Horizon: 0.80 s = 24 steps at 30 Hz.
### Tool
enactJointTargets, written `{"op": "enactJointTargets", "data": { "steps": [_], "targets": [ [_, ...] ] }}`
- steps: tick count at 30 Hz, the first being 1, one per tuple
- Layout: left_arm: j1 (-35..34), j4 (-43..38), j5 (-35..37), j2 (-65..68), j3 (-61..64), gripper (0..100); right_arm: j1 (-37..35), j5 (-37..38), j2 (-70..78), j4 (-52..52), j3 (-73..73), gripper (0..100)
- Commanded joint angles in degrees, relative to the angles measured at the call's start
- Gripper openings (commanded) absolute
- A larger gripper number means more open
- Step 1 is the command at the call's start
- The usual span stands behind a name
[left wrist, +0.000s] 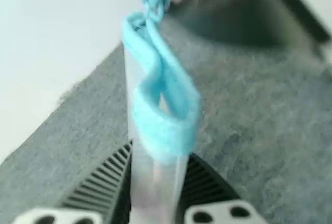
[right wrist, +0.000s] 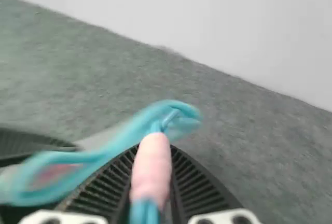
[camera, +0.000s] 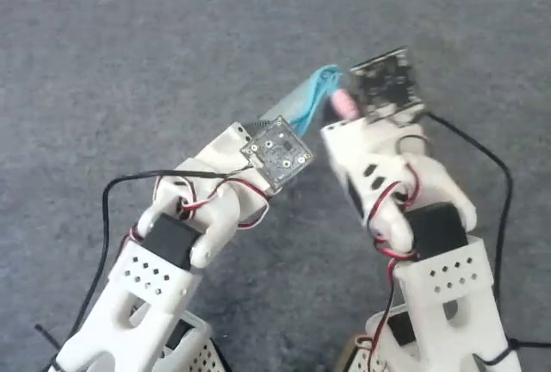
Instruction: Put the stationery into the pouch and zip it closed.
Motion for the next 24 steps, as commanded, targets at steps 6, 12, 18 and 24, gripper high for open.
{"op": "enactJointTargets", "data": {
  "steps": [6,12,18,24],
  "targets": [
    [-0.79,-2.55,3.16,1.32,6.90,1,-16.84,0.88,-3.74,10.95,-17.67,0.6],
    [-2.11,-2.81,3.52,1.23,6.02,1,-15.69,2.81,-4.26,17.89,-18.02,0.6],
    [-7.74,-2.81,5.89,1.67,1.36,1,-10.68,6.42,-5.49,19.12,-8.18,0.6],
    [-7.91,-2.64,7.30,1.23,0.57,1,-7.08,6.95,-4.97,12.18,-0.18,0.6]
  ]
}}
